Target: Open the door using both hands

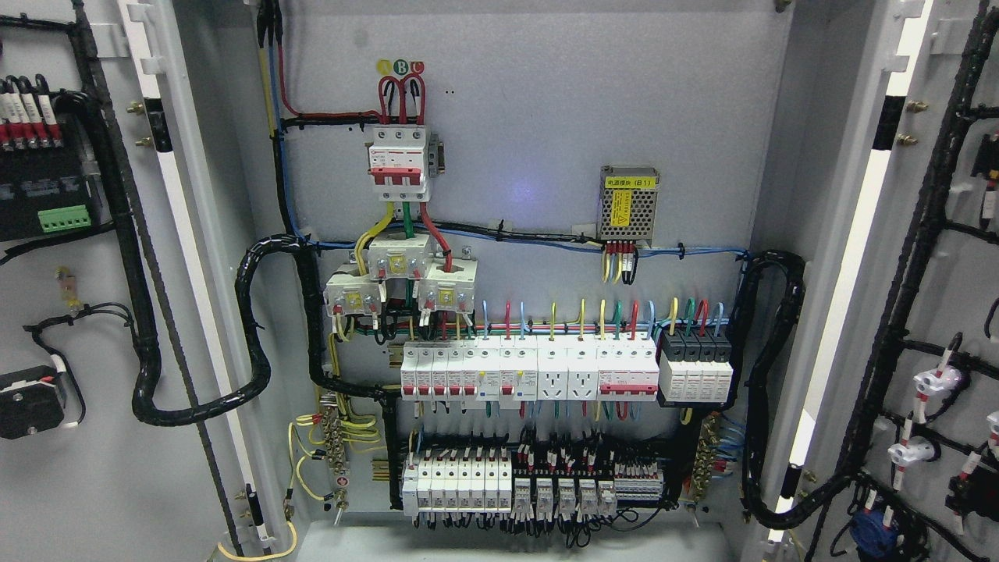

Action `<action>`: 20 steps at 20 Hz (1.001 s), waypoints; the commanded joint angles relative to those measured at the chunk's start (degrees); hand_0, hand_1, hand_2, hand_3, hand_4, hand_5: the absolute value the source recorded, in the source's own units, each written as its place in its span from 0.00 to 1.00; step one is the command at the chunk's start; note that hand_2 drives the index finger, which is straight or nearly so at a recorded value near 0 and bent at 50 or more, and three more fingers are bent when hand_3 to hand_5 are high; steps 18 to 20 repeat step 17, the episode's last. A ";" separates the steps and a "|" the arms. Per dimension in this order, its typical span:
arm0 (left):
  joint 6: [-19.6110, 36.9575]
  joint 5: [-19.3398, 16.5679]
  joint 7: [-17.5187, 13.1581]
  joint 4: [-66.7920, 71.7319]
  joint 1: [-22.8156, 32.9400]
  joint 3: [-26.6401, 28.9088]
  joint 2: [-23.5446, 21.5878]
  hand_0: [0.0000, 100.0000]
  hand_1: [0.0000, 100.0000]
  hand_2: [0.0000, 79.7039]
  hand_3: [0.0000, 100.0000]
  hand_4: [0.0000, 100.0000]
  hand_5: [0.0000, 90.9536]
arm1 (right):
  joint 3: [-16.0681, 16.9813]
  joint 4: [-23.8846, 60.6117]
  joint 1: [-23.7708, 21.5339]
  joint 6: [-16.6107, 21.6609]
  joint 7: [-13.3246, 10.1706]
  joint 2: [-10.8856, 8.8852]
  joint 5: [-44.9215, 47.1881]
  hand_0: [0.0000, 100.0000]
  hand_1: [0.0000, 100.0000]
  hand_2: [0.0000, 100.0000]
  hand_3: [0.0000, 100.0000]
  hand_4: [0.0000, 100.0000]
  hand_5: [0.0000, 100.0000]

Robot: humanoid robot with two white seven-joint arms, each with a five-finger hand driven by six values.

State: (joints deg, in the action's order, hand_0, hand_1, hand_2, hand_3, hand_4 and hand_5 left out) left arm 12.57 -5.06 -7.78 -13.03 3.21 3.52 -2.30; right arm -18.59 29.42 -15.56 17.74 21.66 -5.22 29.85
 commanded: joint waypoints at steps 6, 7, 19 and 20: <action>-13.96 0.05 -0.13 14.43 -0.40 3.07 4.58 0.00 0.00 0.00 0.00 0.00 0.00 | -0.84 -25.64 6.24 -21.96 -9.97 6.45 -7.44 0.00 0.00 0.00 0.00 0.00 0.00; -14.58 0.05 -0.13 14.34 -0.40 3.07 4.67 0.00 0.00 0.00 0.00 0.00 0.00 | -0.84 -25.73 6.68 -22.05 -10.06 6.80 -7.44 0.00 0.00 0.00 0.00 0.00 0.00; -14.33 0.31 -0.13 14.34 -0.40 3.77 4.94 0.00 0.00 0.00 0.00 0.00 0.00 | 1.71 -25.55 8.62 -22.31 -14.19 8.65 -7.62 0.00 0.00 0.00 0.00 0.00 0.00; -14.33 0.31 -0.13 14.34 -0.40 3.77 4.94 0.00 0.00 0.00 0.00 0.00 0.00 | 1.71 -25.55 8.62 -22.31 -14.19 8.65 -7.62 0.00 0.00 0.00 0.00 0.00 0.00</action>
